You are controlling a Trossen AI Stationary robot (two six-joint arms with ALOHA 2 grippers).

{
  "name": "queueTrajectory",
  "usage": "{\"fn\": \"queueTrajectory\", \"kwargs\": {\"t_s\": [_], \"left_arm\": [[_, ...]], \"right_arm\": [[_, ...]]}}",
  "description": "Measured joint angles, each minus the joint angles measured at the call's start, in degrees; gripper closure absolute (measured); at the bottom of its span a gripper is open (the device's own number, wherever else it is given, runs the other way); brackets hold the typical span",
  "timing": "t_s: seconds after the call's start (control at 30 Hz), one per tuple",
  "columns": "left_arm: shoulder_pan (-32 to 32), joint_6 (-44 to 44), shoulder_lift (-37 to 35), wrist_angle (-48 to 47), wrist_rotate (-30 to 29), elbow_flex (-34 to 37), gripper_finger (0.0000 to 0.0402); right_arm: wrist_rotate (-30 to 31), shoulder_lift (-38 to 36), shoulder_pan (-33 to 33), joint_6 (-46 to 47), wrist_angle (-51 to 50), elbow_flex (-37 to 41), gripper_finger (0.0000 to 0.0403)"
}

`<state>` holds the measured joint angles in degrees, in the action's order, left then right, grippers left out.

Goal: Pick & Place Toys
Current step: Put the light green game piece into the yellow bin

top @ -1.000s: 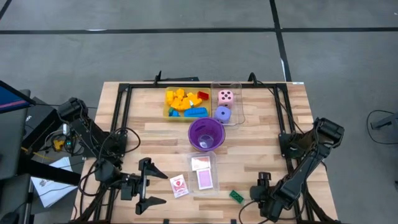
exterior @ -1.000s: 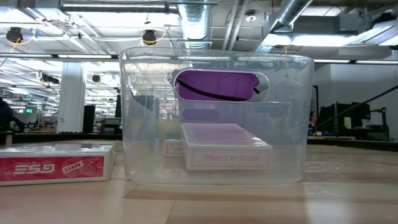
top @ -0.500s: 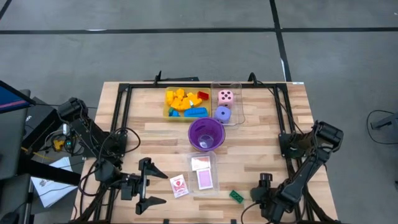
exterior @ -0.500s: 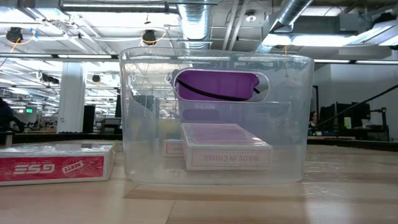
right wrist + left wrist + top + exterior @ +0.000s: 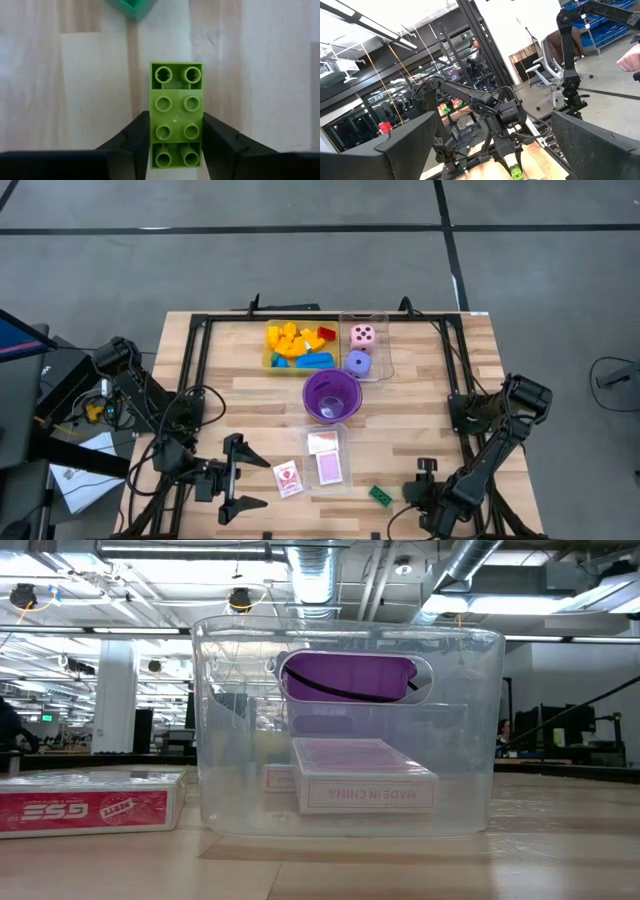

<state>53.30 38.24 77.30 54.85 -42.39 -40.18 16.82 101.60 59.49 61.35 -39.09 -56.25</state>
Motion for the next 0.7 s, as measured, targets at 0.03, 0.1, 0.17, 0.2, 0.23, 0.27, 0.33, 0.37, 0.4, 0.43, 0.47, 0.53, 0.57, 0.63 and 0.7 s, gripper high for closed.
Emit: {"fn": "queueTrajectory", "kwargs": {"t_s": [0.03,0.1,0.17,0.2,0.23,0.27,0.33,0.37,0.4,0.43,0.47,0.53,0.57,0.63,0.7], "left_arm": [[0.0,0.0,0.0,0.0,0.0,0.0,0.0014],[0.0,0.0,0.0,-0.7,0.0,0.0,0.0014],[0.0,0.0,0.0,-2.4,0.0,0.0,0.0014],[0.0,0.1,0.0,-3.0,0.1,0.0,0.0014],[0.0,0.3,0.0,-3.5,0.1,0.0,0.0014],[0.0,0.3,0.0,-3.5,0.2,0.0,0.0014],[-0.2,0.3,0.0,-3.5,0.2,0.0,0.0014],[-0.3,0.2,0.0,-3.5,0.2,0.0,0.0014],[-0.4,0.1,0.0,-3.5,0.2,0.0,0.0014],[-0.5,-0.1,0.0,-3.5,0.2,0.0,0.0014],[-0.6,-0.1,0.0,-3.4,0.2,0.0,0.0014],[-0.9,-0.1,0.0,-3.4,0.2,0.0,0.0014],[-1.2,-0.1,0.0,-3.4,0.2,0.0,0.0014],[-1.5,-0.3,0.0,-3.4,0.1,0.0,0.0014],[-1.8,-1.1,0.0,-3.4,0.1,0.0,0.0014]], "right_arm": [[0.1,-0.1,0.1,-0.4,0.7,0.0,0.0271],[1.2,-0.5,0.6,-0.7,0.5,-0.7,0.0271],[3.9,-1.3,1.2,-0.9,0.3,-2.0,0.0271],[5.9,-2.0,1.6,-1.2,0.2,-2.6,0.0271],[8.5,-2.6,2.0,-1.7,0.1,-3.3,0.0271],[11.4,-3.3,2.3,-2.1,0.1,-4.0,0.0271],[17.7,-4.9,2.7,-3.6,-0.6,-5.4,0.0271],[21.0,-5.6,2.7,-4.8,-1.0,-6.3,0.0271],[24.4,-6.3,2.7,-6.2,-1.2,-7.1,0.0271],[27.9,-6.9,2.6,-8.0,-1.2,-7.8,0.0271],[31.1,-7.3,2.4,-10.2,-1.4,-8.5,0.0271],[36.7,-8.0,1.7,-15.4,-1.4,-10.2,0.0271],[39.2,-8.2,1.3,-18.1,-1.4,-11.0,0.0271],[43.9,-8.3,0.2,-23.8,-1.0,-12.6,0.0271],[47.7,-8.3,-1.2,-29.5,-1.0,-14.2,0.0271]]}}
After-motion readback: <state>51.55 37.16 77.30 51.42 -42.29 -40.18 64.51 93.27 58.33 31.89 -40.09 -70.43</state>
